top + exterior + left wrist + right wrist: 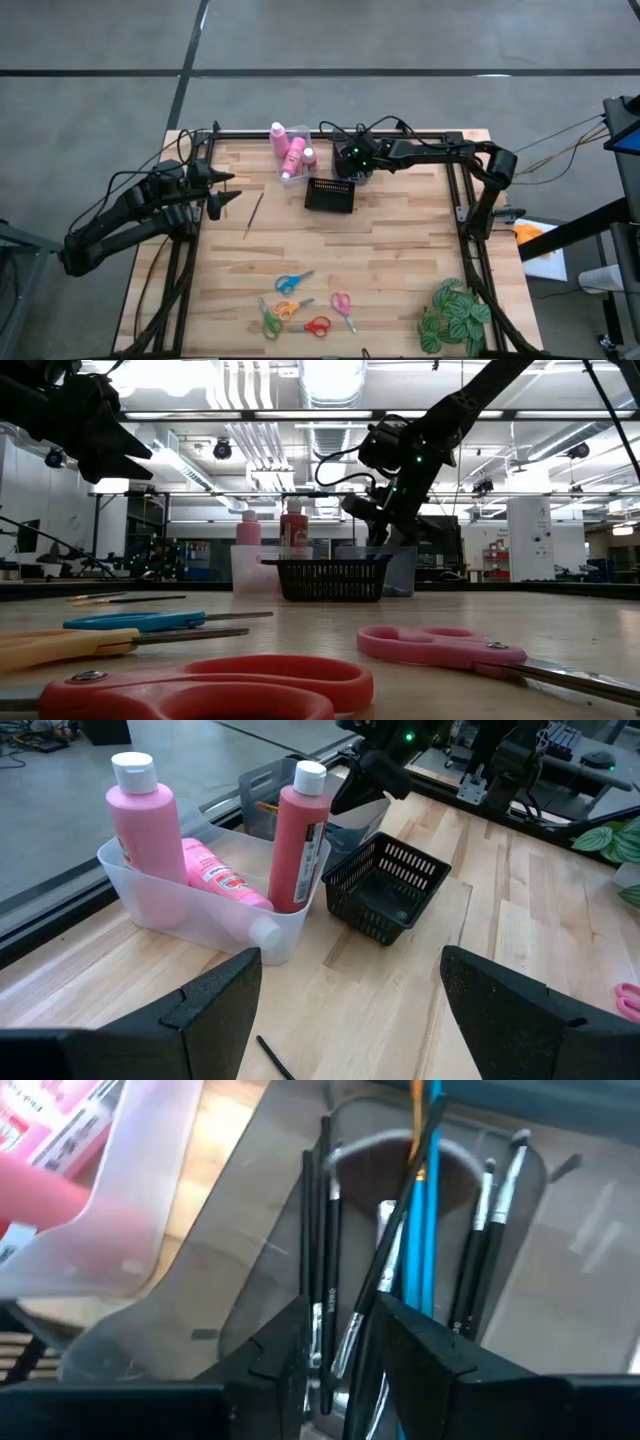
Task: Pick & Place Paint Supplies
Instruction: Put the black paint brush into the gray bin
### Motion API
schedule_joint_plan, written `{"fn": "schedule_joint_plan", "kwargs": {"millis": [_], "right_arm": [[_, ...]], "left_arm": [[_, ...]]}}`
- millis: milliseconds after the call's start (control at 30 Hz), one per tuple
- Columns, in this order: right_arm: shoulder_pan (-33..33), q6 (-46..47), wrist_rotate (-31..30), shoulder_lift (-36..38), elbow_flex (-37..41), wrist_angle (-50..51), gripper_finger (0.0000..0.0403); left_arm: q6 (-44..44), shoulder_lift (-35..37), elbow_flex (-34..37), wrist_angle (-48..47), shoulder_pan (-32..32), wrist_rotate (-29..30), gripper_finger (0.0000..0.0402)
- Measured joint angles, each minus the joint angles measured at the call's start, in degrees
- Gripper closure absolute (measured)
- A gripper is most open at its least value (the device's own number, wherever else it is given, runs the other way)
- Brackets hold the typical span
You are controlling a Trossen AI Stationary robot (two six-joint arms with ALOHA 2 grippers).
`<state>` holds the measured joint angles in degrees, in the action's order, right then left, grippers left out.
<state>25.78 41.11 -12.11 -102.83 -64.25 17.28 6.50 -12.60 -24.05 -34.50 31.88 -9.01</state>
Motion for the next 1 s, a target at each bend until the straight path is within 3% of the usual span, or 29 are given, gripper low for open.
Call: {"fn": "schedule_joint_plan", "kwargs": {"millis": [200,400,700,833,1000], "right_arm": [[-0.01,-3.39,3.05,0.49,-0.02,0.01,0.0282],[-1.57,-12.45,3.18,5.27,0.12,-2.89,0.0282],[-6.12,-27.54,3.22,18.86,8.53,-19.36,0.0282],[-8.29,-29.67,3.62,25.38,13.75,-25.53,0.0282],[-10.41,-29.70,3.61,33.37,19.57,-26.02,0.0282]], "left_arm": [[0.00,0.00,0.00,-0.02,0.00,0.00,0.0091],[0.00,0.00,0.00,0.00,0.00,0.01,0.0091],[0.00,0.00,0.00,0.00,0.00,0.02,0.0091],[0.01,0.01,0.00,-0.02,0.00,0.01,0.0091],[0.00,0.02,0.02,0.01,0.00,0.00,0.0091]]}}
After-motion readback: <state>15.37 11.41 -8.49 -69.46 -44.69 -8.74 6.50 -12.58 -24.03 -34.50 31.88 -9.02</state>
